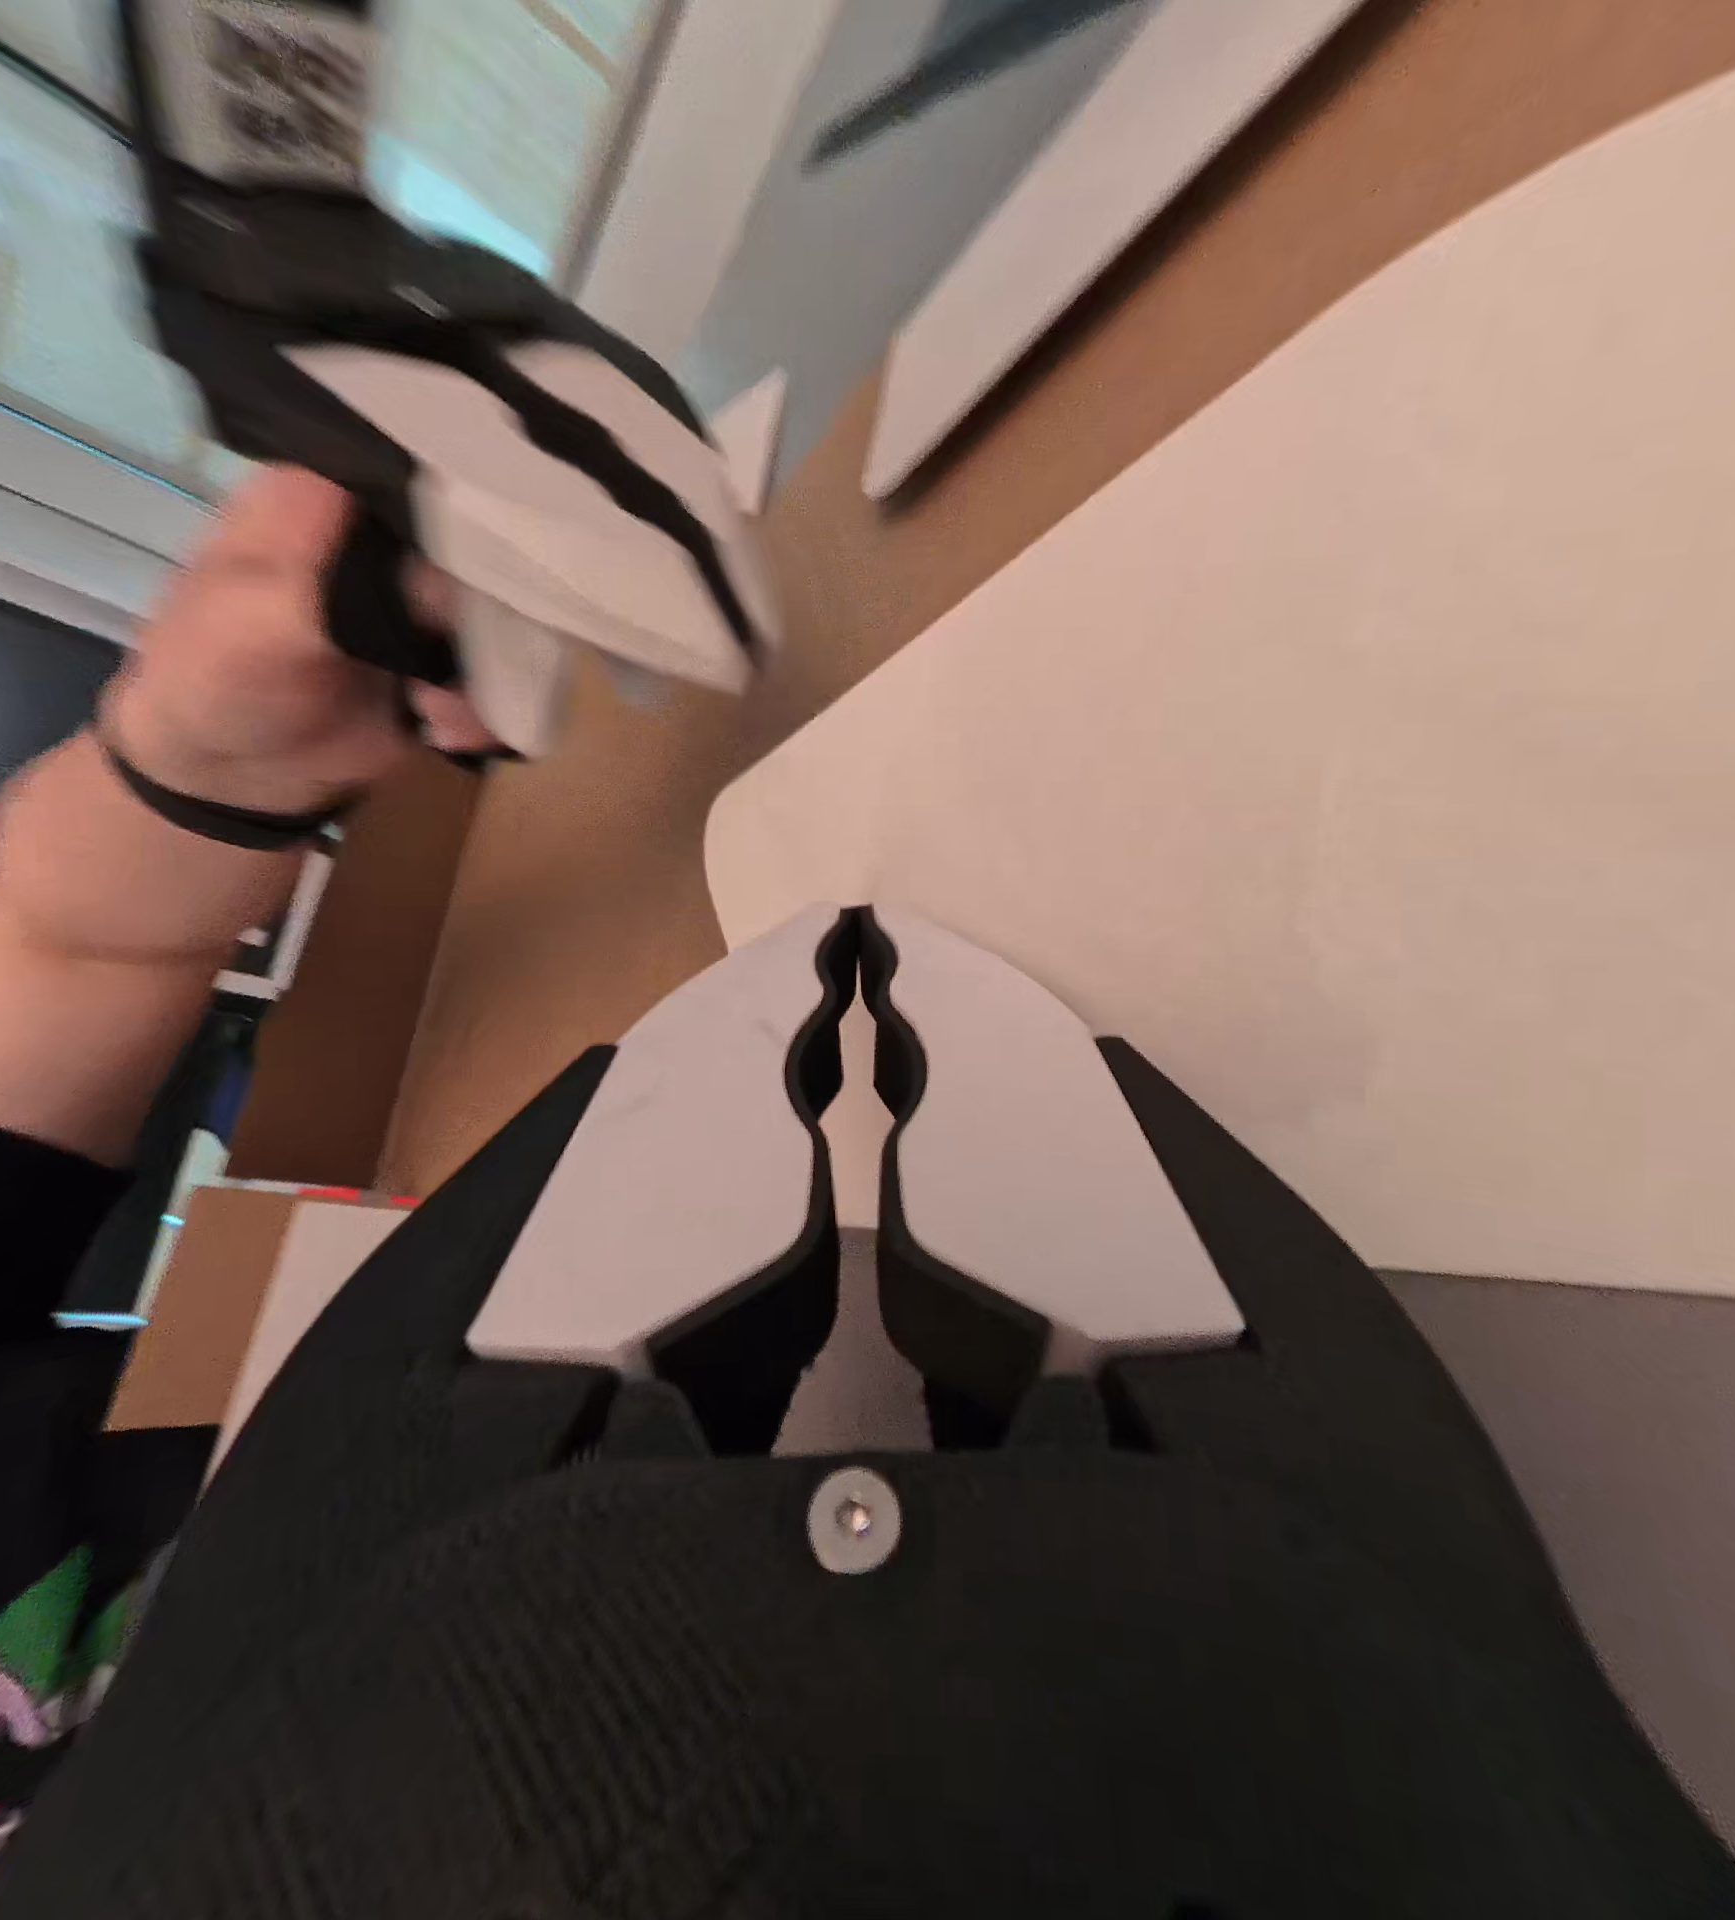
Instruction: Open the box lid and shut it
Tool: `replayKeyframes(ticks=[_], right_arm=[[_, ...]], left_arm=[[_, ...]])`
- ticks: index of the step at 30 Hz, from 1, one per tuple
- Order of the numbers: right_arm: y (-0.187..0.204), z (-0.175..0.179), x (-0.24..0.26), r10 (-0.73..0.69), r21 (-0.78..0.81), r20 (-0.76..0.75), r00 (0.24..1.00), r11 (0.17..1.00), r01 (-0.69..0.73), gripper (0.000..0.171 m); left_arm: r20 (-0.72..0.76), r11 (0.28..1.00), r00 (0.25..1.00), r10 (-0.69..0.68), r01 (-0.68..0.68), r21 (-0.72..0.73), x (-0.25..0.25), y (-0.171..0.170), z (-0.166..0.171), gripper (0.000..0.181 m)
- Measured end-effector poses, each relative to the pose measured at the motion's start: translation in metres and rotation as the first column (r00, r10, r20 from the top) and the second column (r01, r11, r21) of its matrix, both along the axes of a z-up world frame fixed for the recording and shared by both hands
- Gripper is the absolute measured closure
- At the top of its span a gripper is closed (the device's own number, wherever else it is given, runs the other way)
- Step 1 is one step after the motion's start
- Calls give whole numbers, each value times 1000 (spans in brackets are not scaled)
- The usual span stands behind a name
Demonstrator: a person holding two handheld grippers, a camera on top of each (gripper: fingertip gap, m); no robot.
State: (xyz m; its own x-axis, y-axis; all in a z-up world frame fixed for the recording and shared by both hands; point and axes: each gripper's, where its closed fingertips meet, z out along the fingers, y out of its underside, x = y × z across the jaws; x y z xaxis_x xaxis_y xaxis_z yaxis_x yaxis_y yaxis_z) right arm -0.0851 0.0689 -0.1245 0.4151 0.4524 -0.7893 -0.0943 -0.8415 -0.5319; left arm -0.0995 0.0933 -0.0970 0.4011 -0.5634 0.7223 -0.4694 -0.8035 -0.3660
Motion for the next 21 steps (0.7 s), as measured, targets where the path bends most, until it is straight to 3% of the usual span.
replayKeyframes(ticks=[2, 4, 9, 12, 15, 21], right_arm=[[2, -10, -2, 10, -14, 45, 999, 1000, -10, 171], [4, -14, -3, 14, -44, 62, 998, 999, -11, 171], [4, -20, -3, 22, -140, 102, 994, 990, -7, 170], [3, -27, -2, 35, -160, 218, 975, 987, 1, 170], [1, -30, -1, 50, -167, 305, 951, 986, 2, 170], [-5, -28, 0, 126, -185, 258, 958, 980, -79, 171]], left_arm=[[41, 998, 999, 3, -6, 67, -6, 0, 22, 181], [32, 997, 998, -55, 54, 46, -7, -18, 24, 181], [-67, 994, 992, -103, 100, -47, 2, -41, -28, 181], [-128, 990, 985, -116, 106, -89, 5, -43, -55, 181], [-123, 985, 984, -125, 108, -135, 7, -43, -58, 181], [-78, 970, 986, -146, 127, -209, 7, -42, -57, 181]])
